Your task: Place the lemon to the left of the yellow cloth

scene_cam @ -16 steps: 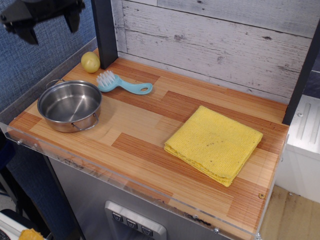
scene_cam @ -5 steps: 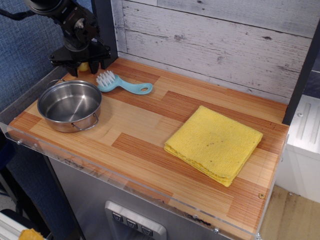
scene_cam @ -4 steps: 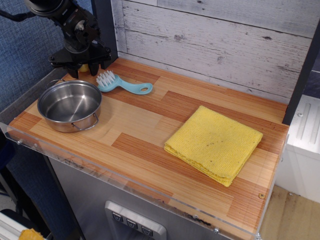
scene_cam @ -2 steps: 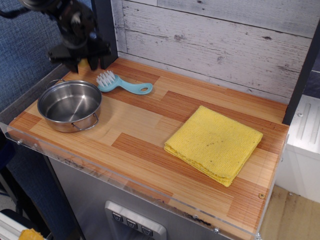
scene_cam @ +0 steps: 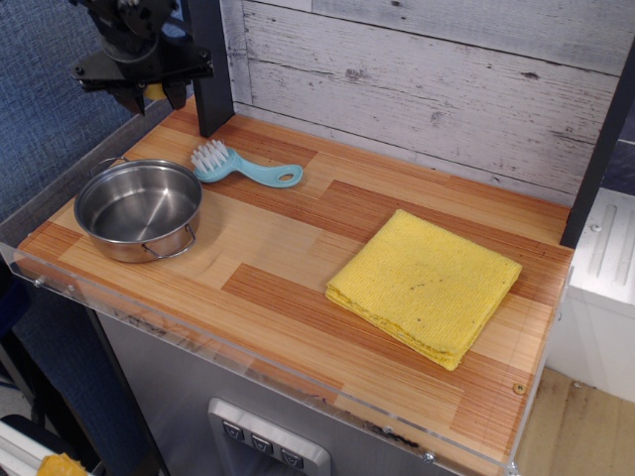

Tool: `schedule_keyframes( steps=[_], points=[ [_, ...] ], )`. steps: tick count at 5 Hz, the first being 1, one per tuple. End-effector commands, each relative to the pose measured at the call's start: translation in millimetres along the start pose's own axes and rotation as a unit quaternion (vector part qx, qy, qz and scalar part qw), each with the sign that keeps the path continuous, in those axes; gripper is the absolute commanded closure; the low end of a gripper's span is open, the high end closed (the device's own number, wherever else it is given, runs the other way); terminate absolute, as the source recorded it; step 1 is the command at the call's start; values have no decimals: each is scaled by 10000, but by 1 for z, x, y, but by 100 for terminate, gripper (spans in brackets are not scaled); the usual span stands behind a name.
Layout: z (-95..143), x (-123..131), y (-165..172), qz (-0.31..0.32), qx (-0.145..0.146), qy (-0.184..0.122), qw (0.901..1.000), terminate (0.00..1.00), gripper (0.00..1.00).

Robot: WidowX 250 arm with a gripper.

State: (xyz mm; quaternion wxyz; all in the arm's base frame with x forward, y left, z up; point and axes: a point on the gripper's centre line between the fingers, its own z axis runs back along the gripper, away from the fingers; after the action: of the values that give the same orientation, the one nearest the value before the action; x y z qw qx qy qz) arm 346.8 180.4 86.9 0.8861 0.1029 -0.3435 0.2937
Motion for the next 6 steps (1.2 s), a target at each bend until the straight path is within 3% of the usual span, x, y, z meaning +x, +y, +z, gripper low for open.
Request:
schedule_keyframes(
  steps=[1,2,4,6],
  points=[
    [73,21,-16,-204,-572,-685,9958,0,100],
    [107,21,-30,-313,-895,-829,9920,0,100],
    [147,-16,-63,-847,-1479,-620,9834,0,100],
    [151,-68,-87,-1448,-1757,-267,9734,0,100]
  ],
)
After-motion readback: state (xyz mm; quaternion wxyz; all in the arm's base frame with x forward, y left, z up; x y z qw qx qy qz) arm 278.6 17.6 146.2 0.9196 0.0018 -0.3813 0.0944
